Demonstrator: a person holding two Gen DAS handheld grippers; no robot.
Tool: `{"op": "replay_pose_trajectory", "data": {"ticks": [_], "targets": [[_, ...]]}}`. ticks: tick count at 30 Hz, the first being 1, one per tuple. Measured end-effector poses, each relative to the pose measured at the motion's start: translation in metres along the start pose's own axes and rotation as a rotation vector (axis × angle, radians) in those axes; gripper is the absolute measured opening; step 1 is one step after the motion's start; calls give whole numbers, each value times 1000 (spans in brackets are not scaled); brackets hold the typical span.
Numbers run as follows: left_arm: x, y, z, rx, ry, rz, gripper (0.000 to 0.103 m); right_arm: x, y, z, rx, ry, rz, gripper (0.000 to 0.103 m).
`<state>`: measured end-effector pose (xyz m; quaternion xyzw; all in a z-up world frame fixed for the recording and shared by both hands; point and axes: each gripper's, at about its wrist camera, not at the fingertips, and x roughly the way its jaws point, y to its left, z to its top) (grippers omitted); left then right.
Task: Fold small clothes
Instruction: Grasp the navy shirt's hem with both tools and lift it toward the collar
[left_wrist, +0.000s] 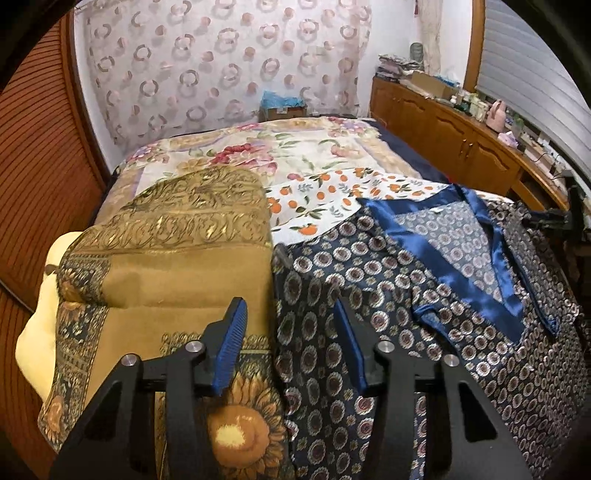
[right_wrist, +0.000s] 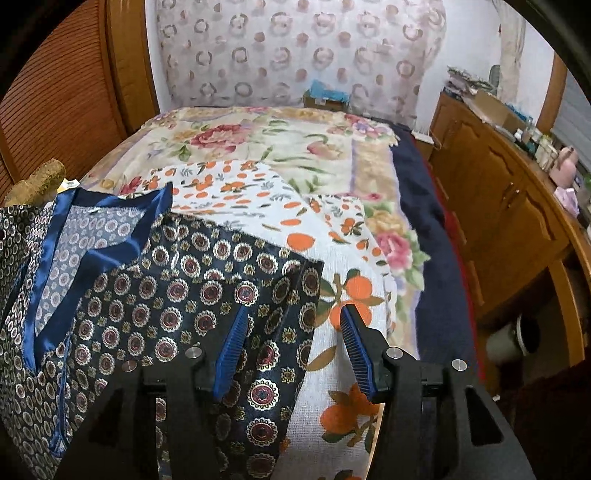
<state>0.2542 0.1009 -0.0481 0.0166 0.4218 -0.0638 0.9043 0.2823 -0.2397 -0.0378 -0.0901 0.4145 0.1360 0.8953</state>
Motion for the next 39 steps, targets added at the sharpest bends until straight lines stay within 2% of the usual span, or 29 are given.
{"op": "replay_pose_trajectory", "data": {"ticks": [2, 7, 8, 10, 12, 17, 20, 25, 28, 34, 39], "targets": [[2, -3, 2, 0, 20, -19, 5, 6, -1, -1, 4, 23, 9, 54], [-14, -27, -2, 62, -21, -27, 3, 3, -4, -1, 22, 13, 21, 54], [-22, -32, -3, 65, -41, -35, 2, 3, -3, -1, 18, 12, 19, 50], [-33, -36, -5, 62, -63, -44, 2, -2, 2, -3, 13, -8, 1, 8], [-47, -40, -7, 59, -90, -54, 2, -8, 8, -5, 15, -30, -18, 4], [-85, -47, -24, 61, -152, -66, 2, -52, 26, -17, 0, -145, 2, 2], [-105, -49, -42, 66, -178, -84, 2, -81, 35, -36, -14, -183, 25, 2], [-126, -43, -77, 27, -187, -81, 2, -132, 40, -84, -2, -250, 65, 1], [-145, -40, -111, 3, -206, -76, 2, -162, 41, -122, 7, -279, 80, 1], [-160, -24, -186, -96, -187, -61, 2, -202, 33, -210, 27, -256, 104, 1], [-176, -14, -219, -167, -169, -46, 2, -224, 28, -267, 33, -193, 97, 1]]}}
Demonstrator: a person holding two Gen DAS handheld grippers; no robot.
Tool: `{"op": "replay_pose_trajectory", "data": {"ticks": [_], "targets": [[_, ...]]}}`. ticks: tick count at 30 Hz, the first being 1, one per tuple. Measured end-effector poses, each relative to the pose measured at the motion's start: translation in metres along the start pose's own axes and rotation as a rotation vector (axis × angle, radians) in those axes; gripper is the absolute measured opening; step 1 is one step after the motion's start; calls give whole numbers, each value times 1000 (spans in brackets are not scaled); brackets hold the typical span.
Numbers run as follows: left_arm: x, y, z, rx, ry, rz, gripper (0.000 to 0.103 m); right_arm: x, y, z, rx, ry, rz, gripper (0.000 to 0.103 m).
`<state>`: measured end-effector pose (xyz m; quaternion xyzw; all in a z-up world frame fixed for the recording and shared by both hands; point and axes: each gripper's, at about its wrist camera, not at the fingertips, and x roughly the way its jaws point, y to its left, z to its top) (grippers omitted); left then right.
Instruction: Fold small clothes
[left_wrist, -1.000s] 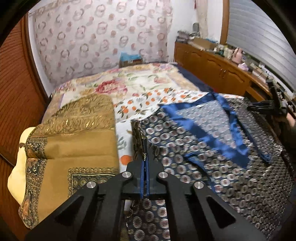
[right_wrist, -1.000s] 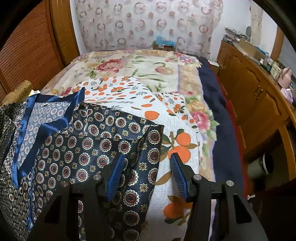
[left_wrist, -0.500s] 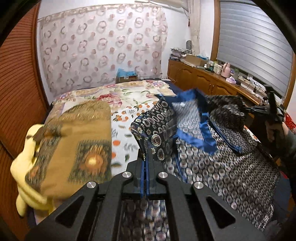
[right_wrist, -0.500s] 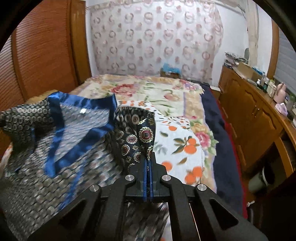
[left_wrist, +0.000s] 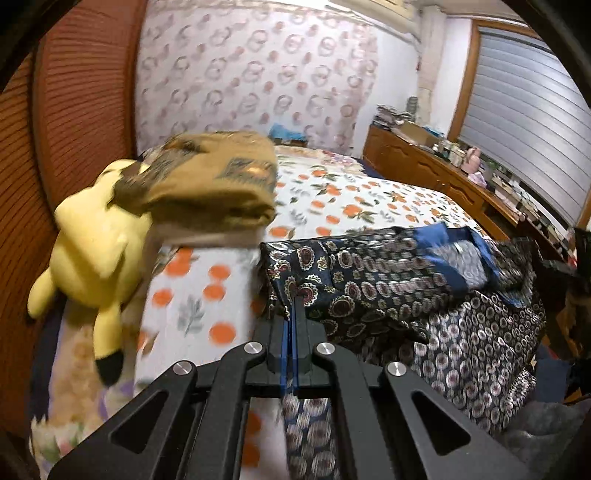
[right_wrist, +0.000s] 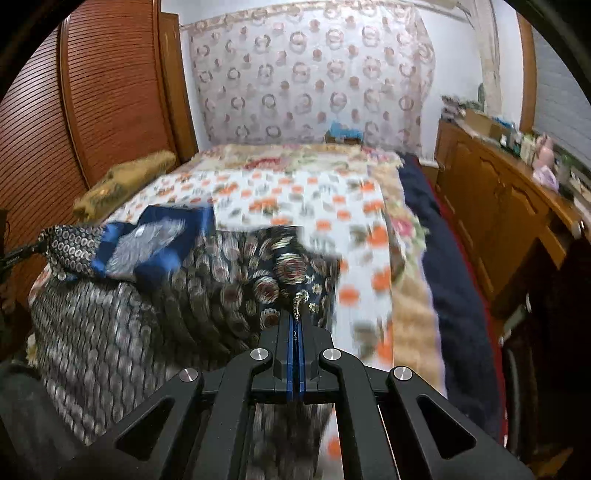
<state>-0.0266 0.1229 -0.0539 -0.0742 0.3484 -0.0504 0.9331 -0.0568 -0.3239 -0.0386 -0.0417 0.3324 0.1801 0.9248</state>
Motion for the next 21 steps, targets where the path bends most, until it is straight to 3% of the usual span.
{"op": "replay_pose_trajectory", "data": {"ticks": [6, 10, 13, 17, 19, 20, 21], "targets": [[-30, -4, -9, 7, -24, 42, 2, -40, 1, -17, -54, 42, -15, 1], [-23, -3, -14, 23, 17, 104, 3, -47, 8, -20, -80, 80, -12, 1], [-16, 4, -16, 4, 41, 102, 6, -41, 8, -11, -82, 76, -13, 1], [-15, 5, -19, 2, 40, 108, 28, -43, 9, -6, -70, 58, -20, 2], [-18, 5, -17, 2, 25, 100, 44, -47, 10, -4, -75, 40, -17, 2], [-20, 5, -16, 4, 19, 99, 46, -50, 12, -3, -82, 31, -19, 3], [-21, 5, -15, 4, 15, 97, 55, -52, 14, -2, -87, 20, -24, 7]]}}
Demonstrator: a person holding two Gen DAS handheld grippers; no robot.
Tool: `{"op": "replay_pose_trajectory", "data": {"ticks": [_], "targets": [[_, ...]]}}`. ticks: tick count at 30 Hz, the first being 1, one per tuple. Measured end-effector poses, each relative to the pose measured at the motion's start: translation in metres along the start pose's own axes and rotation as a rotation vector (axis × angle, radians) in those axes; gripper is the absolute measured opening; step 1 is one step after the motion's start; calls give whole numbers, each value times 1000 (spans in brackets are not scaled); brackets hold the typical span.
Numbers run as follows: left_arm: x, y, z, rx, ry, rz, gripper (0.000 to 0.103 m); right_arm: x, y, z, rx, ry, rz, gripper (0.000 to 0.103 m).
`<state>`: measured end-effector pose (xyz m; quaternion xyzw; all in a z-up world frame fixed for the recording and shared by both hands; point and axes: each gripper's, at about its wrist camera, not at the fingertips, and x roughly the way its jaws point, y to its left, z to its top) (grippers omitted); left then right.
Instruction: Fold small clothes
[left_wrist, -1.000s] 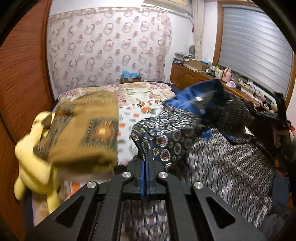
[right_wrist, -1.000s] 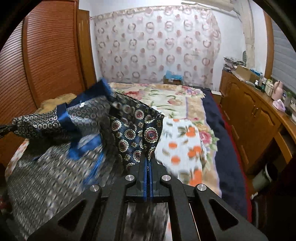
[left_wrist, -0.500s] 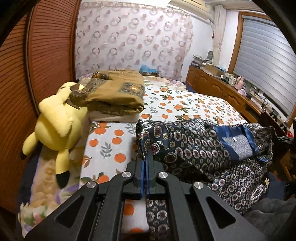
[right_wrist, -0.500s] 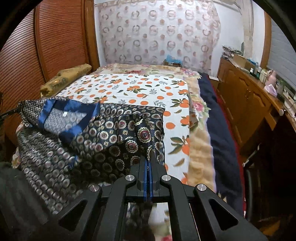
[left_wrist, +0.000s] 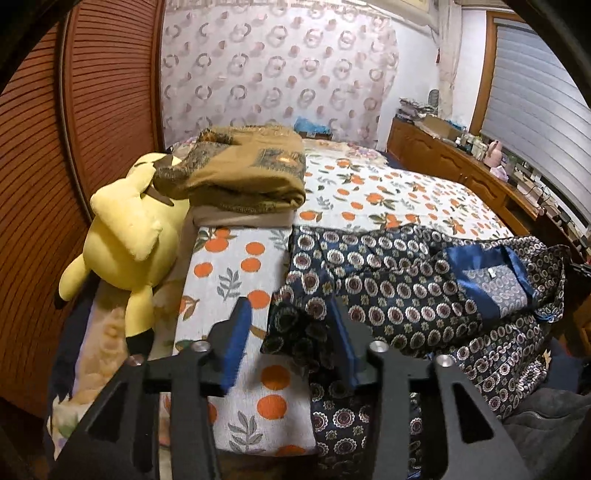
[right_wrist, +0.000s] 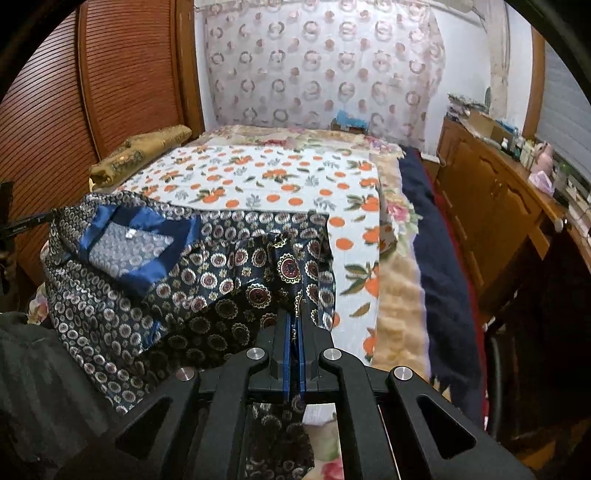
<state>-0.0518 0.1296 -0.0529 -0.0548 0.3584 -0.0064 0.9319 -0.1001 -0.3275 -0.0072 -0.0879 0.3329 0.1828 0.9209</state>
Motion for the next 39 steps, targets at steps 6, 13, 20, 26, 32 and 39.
{"op": "replay_pose_trajectory", "data": {"ticks": [6, 13, 20, 26, 32, 39], "targets": [[-2, -1, 8, 1, -23, 0, 82, -10, 5, 12, -6, -63, -14, 36], [9, -7, 22, 23, -33, 2, 82, 21, 7, 24, 8, -73, -25, 55], [37, -6, 57, 59, -25, 1, 82, 76, -4, 36, 31, 10, -17, 59], [81, -5, 74, 87, 75, -9, 82, 115, -18, 42, 46, 101, -35, 59], [109, -8, 56, 77, 203, -89, 50, 141, -27, 42, 77, 169, -10, 59], [113, -6, 44, 69, 224, -112, 41, 143, -22, 38, 55, 162, 1, 59]]}}
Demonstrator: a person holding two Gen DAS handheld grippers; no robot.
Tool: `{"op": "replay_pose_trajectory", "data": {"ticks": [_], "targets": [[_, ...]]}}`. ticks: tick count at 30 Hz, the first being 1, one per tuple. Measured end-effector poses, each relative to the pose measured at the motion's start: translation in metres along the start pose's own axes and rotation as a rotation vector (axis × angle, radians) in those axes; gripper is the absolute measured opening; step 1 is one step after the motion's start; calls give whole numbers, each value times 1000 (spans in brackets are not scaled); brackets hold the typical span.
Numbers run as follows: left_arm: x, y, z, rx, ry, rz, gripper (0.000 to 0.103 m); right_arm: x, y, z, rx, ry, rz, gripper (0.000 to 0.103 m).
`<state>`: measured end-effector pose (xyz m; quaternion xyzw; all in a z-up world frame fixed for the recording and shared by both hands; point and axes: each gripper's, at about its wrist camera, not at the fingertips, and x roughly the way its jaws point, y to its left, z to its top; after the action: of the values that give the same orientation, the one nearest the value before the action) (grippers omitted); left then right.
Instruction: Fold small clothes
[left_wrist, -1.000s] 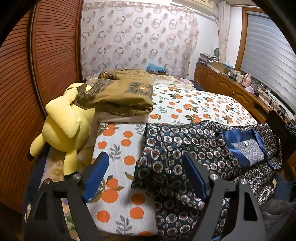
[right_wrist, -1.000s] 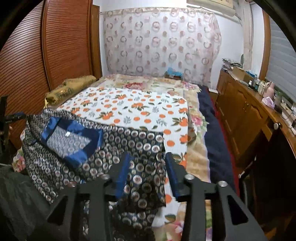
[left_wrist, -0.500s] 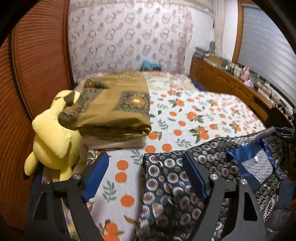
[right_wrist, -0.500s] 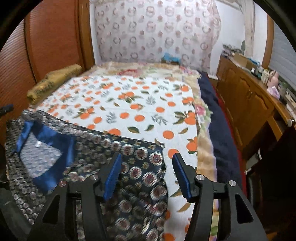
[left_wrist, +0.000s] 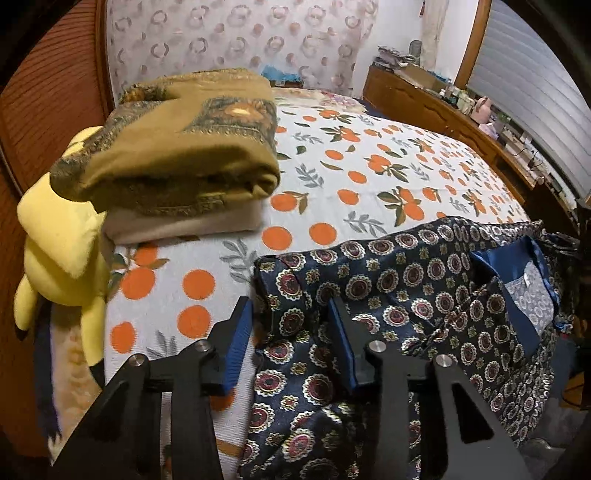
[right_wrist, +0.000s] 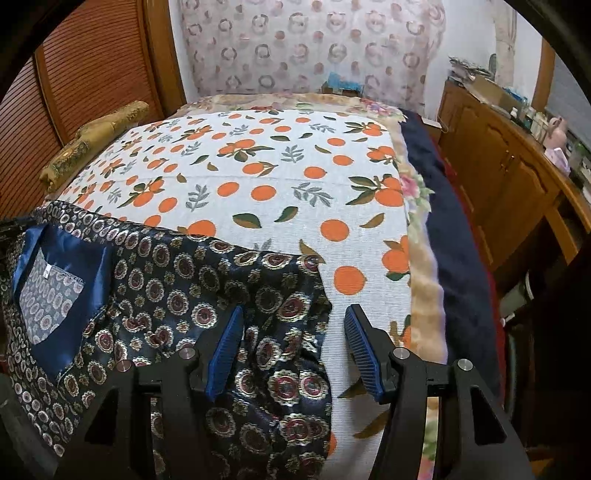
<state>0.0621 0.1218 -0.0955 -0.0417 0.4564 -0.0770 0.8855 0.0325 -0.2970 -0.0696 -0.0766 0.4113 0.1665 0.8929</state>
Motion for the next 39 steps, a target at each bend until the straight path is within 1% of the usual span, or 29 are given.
{"op": "replay_pose_trajectory", "data": {"ticks": [1, 2, 3, 4, 5, 6, 7, 9, 12, 14, 16, 17, 18, 20, 22, 23, 25, 27, 29, 31, 33, 35, 36, 38, 39], "targets": [[0, 0, 0, -1, 1, -16, 33, 0, 3, -1, -14, 0, 0, 58], [-1, -1, 0, -3, 1, -32, 30, 0, 7, -1, -30, -3, 5, 54], [-1, -2, -1, -3, 1, -40, 23, -3, 10, -3, -39, -6, 13, 43], [-2, -3, -1, 2, 0, -45, 12, -4, 13, -4, -51, -6, 24, 29], [-3, -6, -2, 12, -2, -49, 7, -4, 16, -4, -60, -4, 34, 23], [-6, -8, -3, 18, -7, -64, 5, -5, 17, -4, -67, -2, 44, 13], [-9, -9, -2, 22, -13, -81, 5, -7, 21, -6, -80, -7, 48, 9], [-21, -14, 0, 20, -49, -104, 4, -14, 26, -8, -93, -24, 57, 7], [-49, -20, 10, 15, -130, -125, 3, -37, 28, -6, -96, -97, 34, 6], [-68, -24, 22, 19, -184, -132, 3, -60, 29, 1, -94, -167, 27, 6], [-89, -32, 37, 36, -251, -123, 3, -86, 33, 11, -119, -247, 15, 6], [-102, -37, 49, 45, -295, -112, 3, -96, 35, 17, -136, -279, 0, 6], [-110, -39, 58, 53, -321, -106, 3, -106, 36, 23, -148, -304, -14, 6], [-122, -39, 78, 55, -370, -94, 3, -124, 37, 41, -165, -352, -32, 6], [-131, -39, 103, 53, -413, -76, 3, -141, 35, 65, -179, -401, -67, 5], [-135, -38, 121, 50, -435, -67, 3, -146, 34, 76, -176, -419, -75, 5], [-135, -37, 144, 53, -458, -34, 3, -152, 29, 101, -166, -444, -94, 5], [-122, -34, 172, 60, -444, 10, 3, -145, 22, 129, -159, -435, -124, 6], [-104, -29, 188, 55, -422, 41, 3, -126, 13, 147, -123, -406, -153, 6], [-74, -25, 197, 64, -391, 67, 3, -95, 9, 161, -98, -367, -191, 6], [-48, -23, 198, 75, -355, 84, 3, -68, 6, 167, -74, -327, -200, 7], [-27, -24, 192, 82, -316, 99, 3, -31, 6, 171, -48, -238, -206, 17], [-13, -22, 189, 85, -281, 105, 3, -19, 7, 169, -47, -205, -215, 26], [6, -20, 181, 76, -217, 95, 4, 4, 8, 163, -39, -144, -229, 33], [14, -17, 175, 67, -183, 82, 8, 10, 7, 159, -29, -126, -223, 33]]}}
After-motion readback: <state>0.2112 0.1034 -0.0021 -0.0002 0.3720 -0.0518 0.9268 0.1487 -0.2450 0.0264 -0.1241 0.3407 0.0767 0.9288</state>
